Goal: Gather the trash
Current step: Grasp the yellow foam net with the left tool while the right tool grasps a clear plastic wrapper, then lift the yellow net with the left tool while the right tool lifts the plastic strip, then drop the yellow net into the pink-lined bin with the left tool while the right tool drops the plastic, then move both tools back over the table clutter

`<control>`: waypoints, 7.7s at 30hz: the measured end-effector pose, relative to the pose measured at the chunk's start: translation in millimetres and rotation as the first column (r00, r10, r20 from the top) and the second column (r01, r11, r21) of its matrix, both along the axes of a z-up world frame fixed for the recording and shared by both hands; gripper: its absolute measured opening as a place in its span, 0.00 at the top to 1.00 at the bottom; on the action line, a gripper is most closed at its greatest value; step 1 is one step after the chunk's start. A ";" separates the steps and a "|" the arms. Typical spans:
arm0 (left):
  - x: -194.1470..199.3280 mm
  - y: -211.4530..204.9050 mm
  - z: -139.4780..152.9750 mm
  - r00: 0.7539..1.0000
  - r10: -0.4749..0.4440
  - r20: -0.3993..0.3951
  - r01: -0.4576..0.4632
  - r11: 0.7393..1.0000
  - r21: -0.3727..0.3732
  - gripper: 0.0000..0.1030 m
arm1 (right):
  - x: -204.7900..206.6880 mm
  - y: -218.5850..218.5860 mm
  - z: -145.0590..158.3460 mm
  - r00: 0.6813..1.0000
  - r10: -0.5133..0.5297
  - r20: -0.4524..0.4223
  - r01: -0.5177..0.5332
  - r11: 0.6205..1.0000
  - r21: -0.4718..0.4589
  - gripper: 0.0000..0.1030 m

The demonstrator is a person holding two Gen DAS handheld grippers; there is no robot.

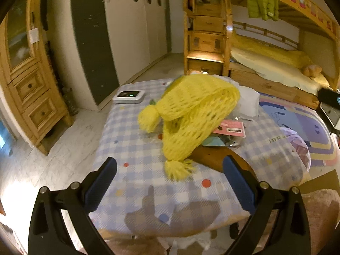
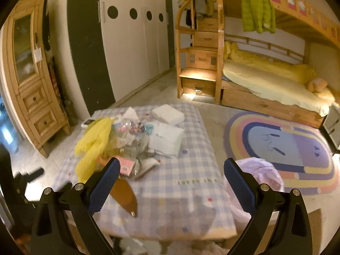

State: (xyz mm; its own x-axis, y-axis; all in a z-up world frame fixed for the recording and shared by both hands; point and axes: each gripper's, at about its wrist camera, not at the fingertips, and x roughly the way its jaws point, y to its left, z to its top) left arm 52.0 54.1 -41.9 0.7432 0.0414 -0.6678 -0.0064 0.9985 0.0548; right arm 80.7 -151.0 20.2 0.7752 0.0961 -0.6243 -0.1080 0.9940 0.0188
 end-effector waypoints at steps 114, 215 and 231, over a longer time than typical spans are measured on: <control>52.5 -118.1 32.4 0.823 -0.456 0.340 0.520 0.844 -0.127 0.90 | 32.9 -61.4 -3.9 0.982 -0.062 0.178 0.039 0.991 0.130 0.99; 40.6 43.6 -5.4 0.994 -0.031 0.106 0.036 0.999 -0.042 0.27 | 37.5 46.7 -55.8 0.981 0.190 -0.034 -0.185 0.976 0.117 0.61; 101.0 54.3 -2.5 0.996 0.042 0.073 -0.037 0.996 -0.079 0.27 | 105.9 76.5 -93.5 0.943 0.271 -0.195 -0.238 0.955 0.176 0.43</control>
State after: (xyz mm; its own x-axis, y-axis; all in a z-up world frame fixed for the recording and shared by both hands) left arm 153.0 108.4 -44.4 0.7896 0.0218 -0.6133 -0.0471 0.9986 -0.0252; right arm 186.7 -74.6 -73.3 0.5616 0.3763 -0.7368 -0.3339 0.9179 0.2143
